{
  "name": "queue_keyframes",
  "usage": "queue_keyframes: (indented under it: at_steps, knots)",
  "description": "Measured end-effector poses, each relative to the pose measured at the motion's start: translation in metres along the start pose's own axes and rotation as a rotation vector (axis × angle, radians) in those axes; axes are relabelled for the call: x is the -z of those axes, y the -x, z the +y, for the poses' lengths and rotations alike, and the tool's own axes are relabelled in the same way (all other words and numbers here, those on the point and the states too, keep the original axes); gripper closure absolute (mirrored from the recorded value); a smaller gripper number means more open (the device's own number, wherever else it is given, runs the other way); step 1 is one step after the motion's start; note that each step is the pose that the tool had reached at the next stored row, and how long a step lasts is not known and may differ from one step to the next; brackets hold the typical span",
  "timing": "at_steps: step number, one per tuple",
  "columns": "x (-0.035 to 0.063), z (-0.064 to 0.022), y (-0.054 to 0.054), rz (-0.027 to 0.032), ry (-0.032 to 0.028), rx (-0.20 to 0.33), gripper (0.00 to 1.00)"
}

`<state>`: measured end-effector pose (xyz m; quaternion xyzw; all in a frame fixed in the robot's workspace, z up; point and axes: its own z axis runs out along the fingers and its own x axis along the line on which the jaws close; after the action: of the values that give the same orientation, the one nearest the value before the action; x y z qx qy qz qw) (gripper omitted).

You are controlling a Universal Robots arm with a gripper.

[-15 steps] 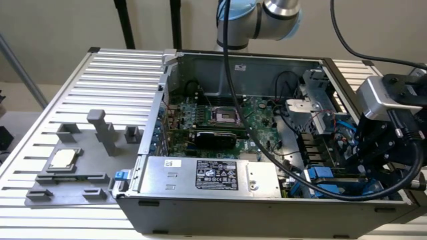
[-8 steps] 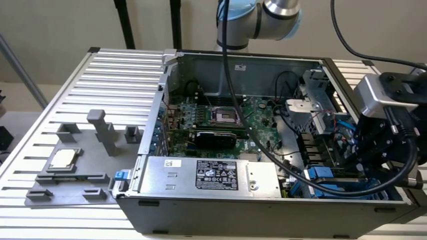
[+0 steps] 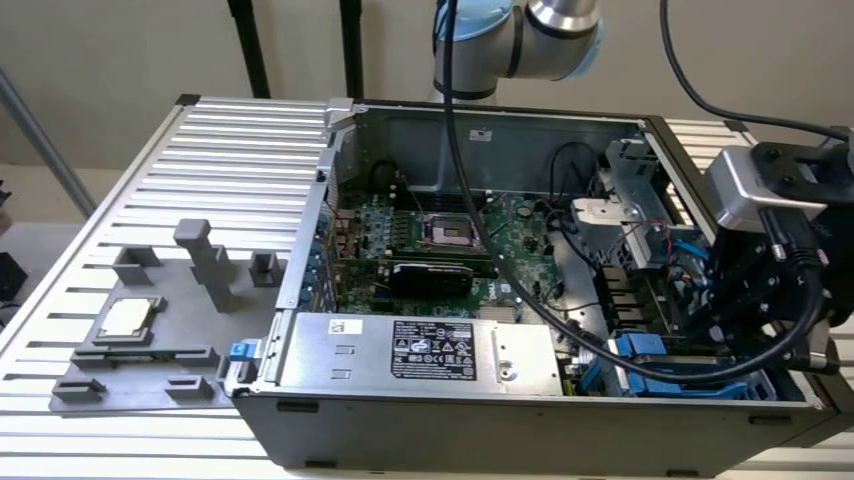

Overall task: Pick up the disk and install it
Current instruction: 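Insert the first disk wire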

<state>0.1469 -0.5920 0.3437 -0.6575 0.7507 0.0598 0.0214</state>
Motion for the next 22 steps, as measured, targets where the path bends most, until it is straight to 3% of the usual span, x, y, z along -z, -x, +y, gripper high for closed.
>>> queue_keyframes:
  at_steps: [14,22]
  knots:
    - [-0.0017,0.0009,0.0072,0.0297,-0.0061,-0.023,0.84]
    - [-0.0017,-0.0003,0.0087,0.0427,-0.0038,-0.024,0.84]
